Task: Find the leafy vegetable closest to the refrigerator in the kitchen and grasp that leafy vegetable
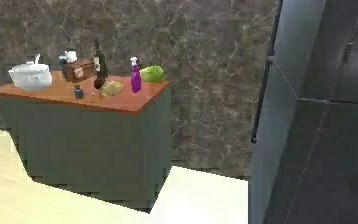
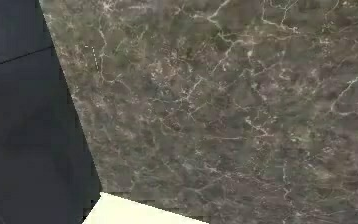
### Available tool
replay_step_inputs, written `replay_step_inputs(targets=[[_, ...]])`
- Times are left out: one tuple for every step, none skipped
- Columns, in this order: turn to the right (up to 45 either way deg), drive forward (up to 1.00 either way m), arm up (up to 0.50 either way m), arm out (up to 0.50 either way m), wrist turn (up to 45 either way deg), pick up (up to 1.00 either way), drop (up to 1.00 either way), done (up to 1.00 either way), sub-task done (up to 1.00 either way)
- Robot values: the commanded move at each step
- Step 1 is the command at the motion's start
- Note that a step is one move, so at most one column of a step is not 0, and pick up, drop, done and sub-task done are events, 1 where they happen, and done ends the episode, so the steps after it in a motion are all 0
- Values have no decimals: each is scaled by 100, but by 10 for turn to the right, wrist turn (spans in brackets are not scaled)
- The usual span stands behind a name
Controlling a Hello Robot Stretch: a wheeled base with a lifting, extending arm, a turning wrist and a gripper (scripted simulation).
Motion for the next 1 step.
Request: replay_step_inputs(targets=[[0, 60, 0, 0, 0, 0, 0, 0, 0]])
